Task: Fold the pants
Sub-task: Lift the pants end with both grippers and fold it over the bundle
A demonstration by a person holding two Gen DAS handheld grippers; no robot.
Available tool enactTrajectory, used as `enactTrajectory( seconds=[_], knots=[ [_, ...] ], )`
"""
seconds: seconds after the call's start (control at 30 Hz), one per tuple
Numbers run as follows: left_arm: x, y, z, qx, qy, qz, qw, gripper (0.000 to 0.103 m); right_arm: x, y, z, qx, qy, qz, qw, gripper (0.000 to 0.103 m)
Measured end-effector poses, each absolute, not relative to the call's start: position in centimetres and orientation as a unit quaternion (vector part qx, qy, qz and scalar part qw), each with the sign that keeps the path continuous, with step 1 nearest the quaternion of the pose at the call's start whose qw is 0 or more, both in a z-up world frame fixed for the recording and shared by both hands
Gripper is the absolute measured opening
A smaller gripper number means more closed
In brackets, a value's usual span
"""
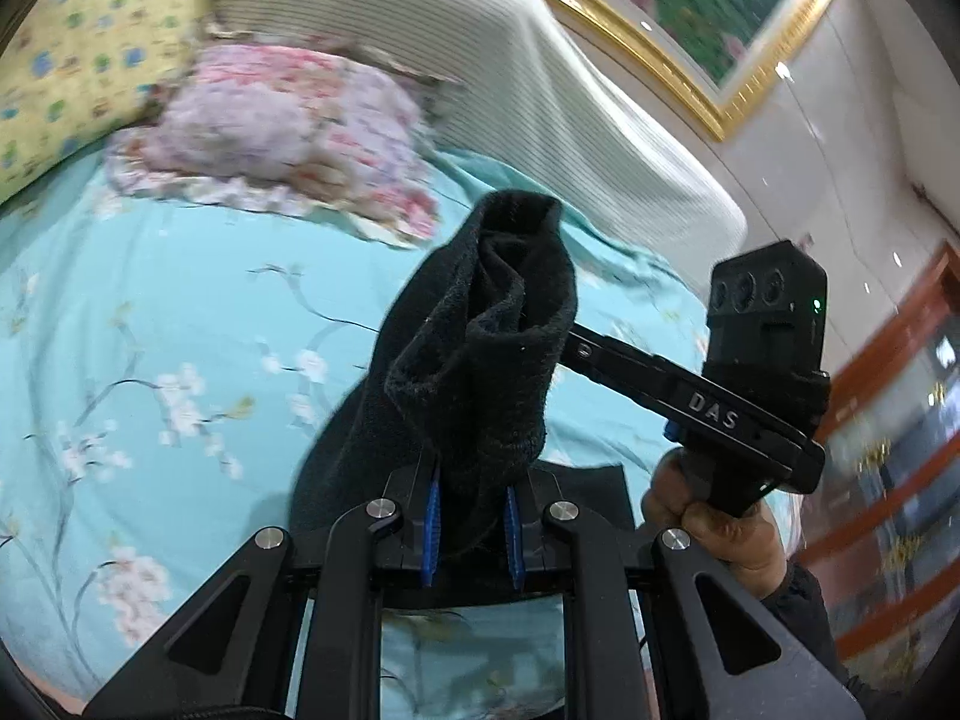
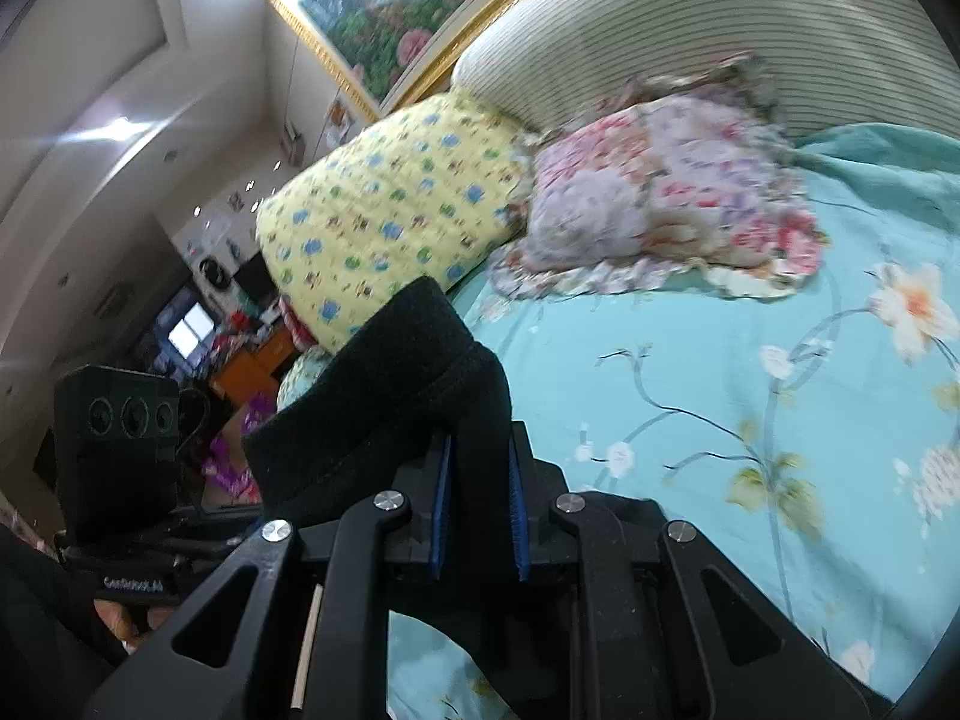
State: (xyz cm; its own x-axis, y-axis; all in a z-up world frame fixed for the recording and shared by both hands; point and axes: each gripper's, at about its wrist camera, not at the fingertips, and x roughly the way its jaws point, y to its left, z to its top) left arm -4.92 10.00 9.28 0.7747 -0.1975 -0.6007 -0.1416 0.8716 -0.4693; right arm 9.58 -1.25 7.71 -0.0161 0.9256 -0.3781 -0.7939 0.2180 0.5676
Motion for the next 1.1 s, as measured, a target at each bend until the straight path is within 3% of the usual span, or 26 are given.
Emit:
enactTrajectory(
  seconds=[0.3,1.1],
  knots=[
    [-1.5,3.8,8.1,-0.209,0.375,-0.057,0.901,0.016,10.7,-7.3,5.0,0.138,0.357,0.587,0.713,0.018],
    [3.5,-3.4,3.4,-0.148,0.445,-0.109,0.876,0.016,12.5,-15.8,-1.5,0.209,0.380,0.526,0.731,0.018]
  ],
)
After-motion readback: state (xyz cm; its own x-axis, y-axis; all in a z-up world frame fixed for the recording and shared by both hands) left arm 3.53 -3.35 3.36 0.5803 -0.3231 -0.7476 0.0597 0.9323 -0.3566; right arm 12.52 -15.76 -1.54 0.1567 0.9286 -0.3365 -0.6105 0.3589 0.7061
